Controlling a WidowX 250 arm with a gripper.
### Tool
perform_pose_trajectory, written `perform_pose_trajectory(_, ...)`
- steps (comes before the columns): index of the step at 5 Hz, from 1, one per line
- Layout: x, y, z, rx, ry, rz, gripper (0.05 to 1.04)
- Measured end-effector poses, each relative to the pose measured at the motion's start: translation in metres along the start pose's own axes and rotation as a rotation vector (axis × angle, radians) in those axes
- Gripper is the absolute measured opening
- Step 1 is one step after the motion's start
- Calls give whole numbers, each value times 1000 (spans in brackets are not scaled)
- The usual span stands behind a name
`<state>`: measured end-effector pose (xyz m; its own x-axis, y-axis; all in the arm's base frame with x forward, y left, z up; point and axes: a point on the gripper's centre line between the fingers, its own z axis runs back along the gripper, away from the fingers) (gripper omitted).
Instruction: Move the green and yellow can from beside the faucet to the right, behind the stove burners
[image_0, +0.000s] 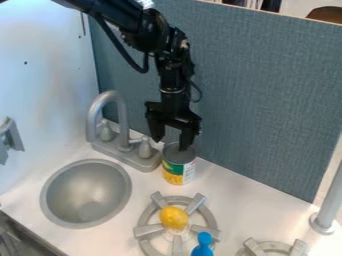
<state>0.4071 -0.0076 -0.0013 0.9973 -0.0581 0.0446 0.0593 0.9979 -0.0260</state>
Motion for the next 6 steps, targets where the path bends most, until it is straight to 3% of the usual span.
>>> perform_pose_trajectory(1,-8,-1,-18,-1,48,-3,1000)
perform_pose_trajectory(3,9,-1,-19,-15,5,2,1000)
perform_pose_trajectory(6,29,17,-43,87,71,66,1000)
